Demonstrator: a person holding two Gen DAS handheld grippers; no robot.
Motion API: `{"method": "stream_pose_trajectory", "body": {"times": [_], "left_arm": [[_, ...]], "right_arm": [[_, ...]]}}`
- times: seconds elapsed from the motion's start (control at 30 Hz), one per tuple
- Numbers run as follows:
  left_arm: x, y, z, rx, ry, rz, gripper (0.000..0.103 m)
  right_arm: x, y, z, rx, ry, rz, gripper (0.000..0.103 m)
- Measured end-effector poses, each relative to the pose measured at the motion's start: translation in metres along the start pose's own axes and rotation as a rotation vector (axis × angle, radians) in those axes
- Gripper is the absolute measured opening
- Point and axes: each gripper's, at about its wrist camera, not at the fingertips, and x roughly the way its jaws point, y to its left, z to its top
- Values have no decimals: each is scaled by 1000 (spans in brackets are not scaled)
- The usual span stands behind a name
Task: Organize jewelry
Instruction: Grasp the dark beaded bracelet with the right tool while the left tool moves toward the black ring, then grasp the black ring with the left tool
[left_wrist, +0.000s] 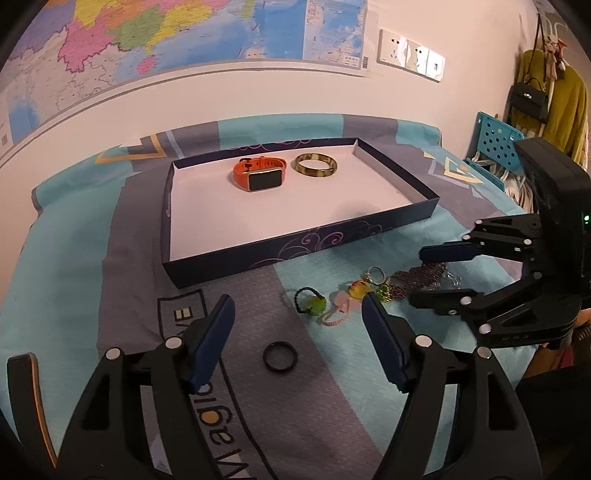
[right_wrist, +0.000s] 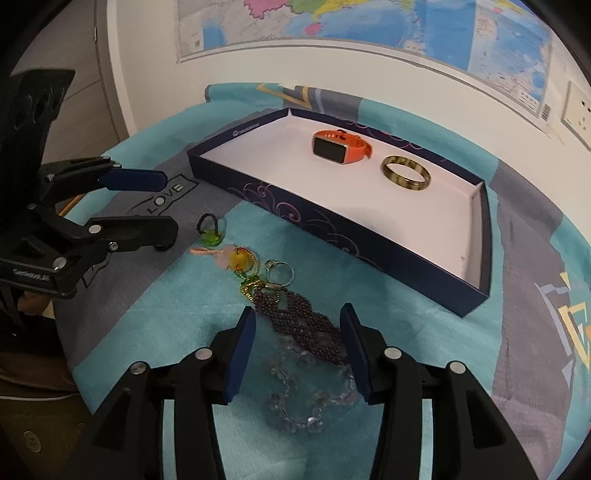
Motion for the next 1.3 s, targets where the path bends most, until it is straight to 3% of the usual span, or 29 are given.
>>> {"method": "stream_pose_trajectory", "body": {"times": [0.17,0.43,0.83,0.93,1.03,1.1,1.27,1.3], "left_arm": [[2,-3,-2,3,10,-10,72],[6,-6,-5,7,23,-20,72],[7,4,-14,9,59,9,70],[10,8,-16,1,87,11,65],[16,13,-19,-15,129,1,48],[16,13,-21,-14,128,10,46],[17,12,-20,-3,134,29,22],[17,12,-20,-6,134,27,23]], "right_arm": [[5,1,0,-5,13,8,43],[2,2,-2,-12,20,31,5],[-25,-27,2,122,-73,61,4],[-32,-34,4,157,-102,74,4],[-35,-39,7,175,-120,71,4],[-36,-40,10,183,-129,76,4],[-40,-41,13,192,-151,89,4],[-41,-41,14,195,-155,92,4]]}}
